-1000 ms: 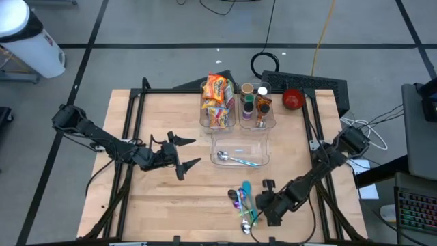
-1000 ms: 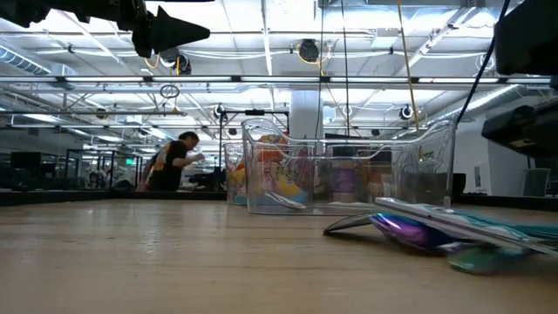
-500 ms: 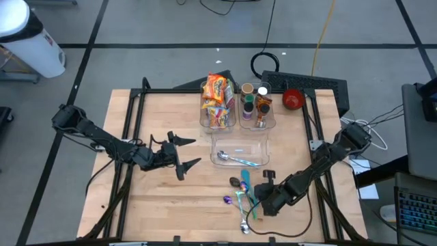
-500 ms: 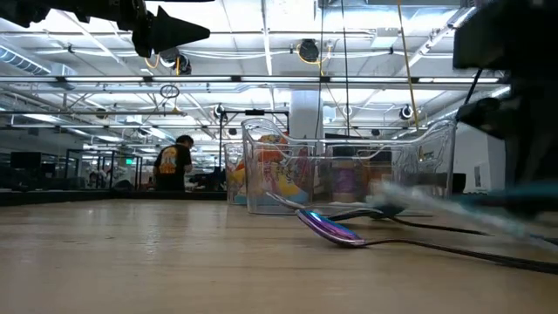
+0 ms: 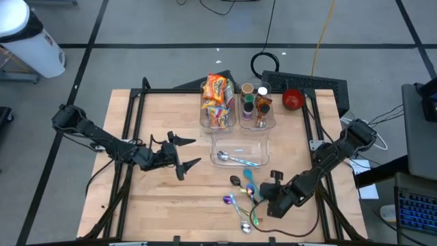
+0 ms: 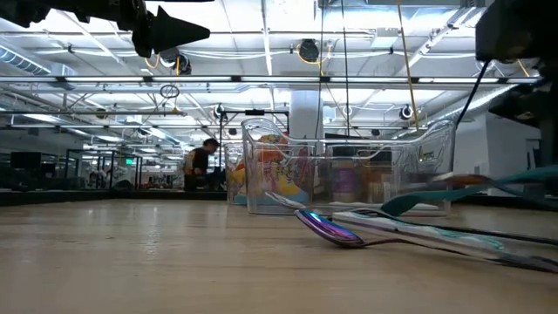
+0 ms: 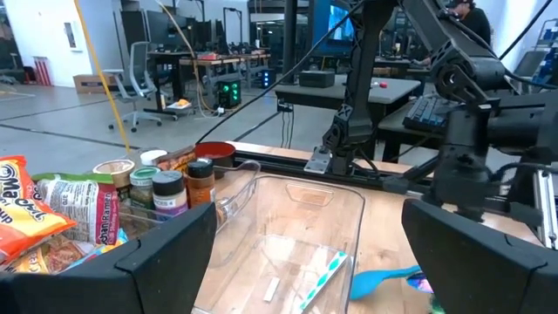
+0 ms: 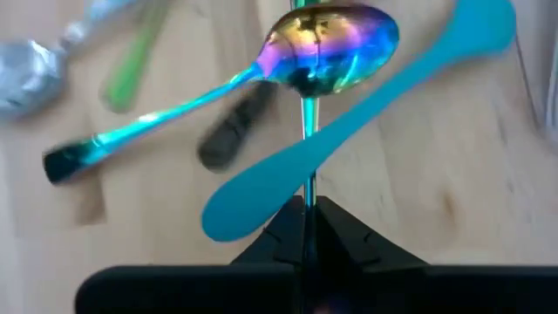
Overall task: Pick & Place Food Item
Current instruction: Put the right blue green spoon into the bottom transparent bin
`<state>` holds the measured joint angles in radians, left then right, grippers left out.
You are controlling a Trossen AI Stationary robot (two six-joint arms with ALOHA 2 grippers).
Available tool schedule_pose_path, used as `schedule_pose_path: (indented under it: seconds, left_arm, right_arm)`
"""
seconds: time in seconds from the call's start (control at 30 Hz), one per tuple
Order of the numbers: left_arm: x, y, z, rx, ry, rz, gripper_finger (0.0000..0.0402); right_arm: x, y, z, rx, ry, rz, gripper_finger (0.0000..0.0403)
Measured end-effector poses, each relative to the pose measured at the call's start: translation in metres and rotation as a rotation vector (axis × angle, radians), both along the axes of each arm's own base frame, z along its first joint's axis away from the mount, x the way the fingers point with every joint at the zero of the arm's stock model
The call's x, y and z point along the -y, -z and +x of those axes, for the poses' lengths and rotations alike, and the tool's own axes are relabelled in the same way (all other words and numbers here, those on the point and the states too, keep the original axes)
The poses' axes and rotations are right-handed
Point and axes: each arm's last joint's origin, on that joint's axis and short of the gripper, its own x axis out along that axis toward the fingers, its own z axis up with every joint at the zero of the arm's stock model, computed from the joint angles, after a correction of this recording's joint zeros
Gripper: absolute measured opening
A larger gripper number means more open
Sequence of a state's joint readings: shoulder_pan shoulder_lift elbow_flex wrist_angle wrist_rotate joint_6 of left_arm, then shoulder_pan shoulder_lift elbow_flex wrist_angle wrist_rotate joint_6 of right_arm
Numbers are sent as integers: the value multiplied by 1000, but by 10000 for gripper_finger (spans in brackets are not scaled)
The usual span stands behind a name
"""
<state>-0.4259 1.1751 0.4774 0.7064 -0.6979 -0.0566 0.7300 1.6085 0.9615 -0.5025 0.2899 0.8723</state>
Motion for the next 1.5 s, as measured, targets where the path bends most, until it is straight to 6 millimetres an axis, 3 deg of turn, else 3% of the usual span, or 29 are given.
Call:
schedule_pose_path:
  seconds: [0.27,0.57,0.7,0.87,1.17,1.33,1.5]
  left_arm:
    - [0,0,0,0,0,0,374]
    - [0,0,0,0,0,0,374]
    - [0,0,0,0,0,0,374]
    - [0,0,0,0,0,0,374]
    - [0,0,0,0,0,0,374]
    - [0,0,0,0,0,0,374]
    - [0,0,0,0,0,0,374]
  right_arm:
    - [-7,4,-20,-174,88,85,4]
    - [3,6,-47,-377,351,-13,3]
    - [3,2,-53,-383,373,-25,3]
    - [-3,-9,-53,-253,242,2,4]
    - [-20,-35,-40,167,-103,-32,5]
    - [-16,-51,-17,358,-204,-64,5]
    - [5,-68,14,475,-303,-30,5]
